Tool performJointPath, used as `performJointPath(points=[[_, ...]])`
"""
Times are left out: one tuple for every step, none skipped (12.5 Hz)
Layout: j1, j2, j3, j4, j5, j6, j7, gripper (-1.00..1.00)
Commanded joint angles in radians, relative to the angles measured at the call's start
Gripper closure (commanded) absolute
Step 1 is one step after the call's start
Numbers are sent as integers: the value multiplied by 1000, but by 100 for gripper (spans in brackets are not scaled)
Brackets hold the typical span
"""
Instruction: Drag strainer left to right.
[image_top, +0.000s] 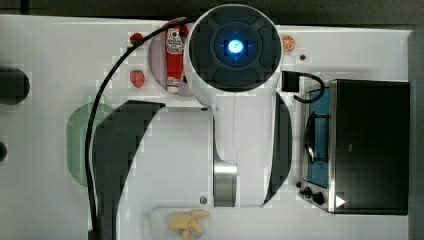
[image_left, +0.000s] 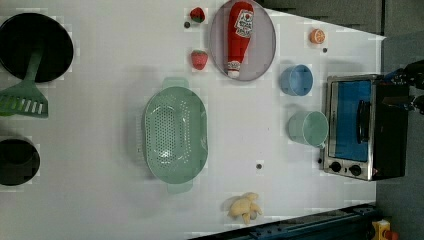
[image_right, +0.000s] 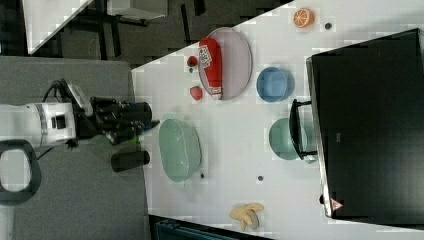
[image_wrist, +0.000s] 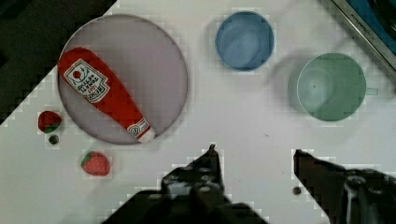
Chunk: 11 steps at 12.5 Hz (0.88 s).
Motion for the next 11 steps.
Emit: performJointPath(points=[[-25,-323,-40,-128,-1,-174,42,-60],[-24,-323,-38,-128,-1,-173,43,-82],[-22,-321,-32,-128,1,-173,48,-99],[-17,-315,-18,-129,6,-170,56,-100],[-9,-304,5,-129,15,-168,58,-100],[2,-289,35,-129,24,-167,63,-100],[12,-270,73,-129,26,-167,80,-100],[20,-250,116,-129,26,-166,117,-100],[26,-227,164,-129,26,-166,179,-100],[33,-202,214,-129,27,-164,260,-100],[38,-175,268,-129,27,-158,357,-100]])
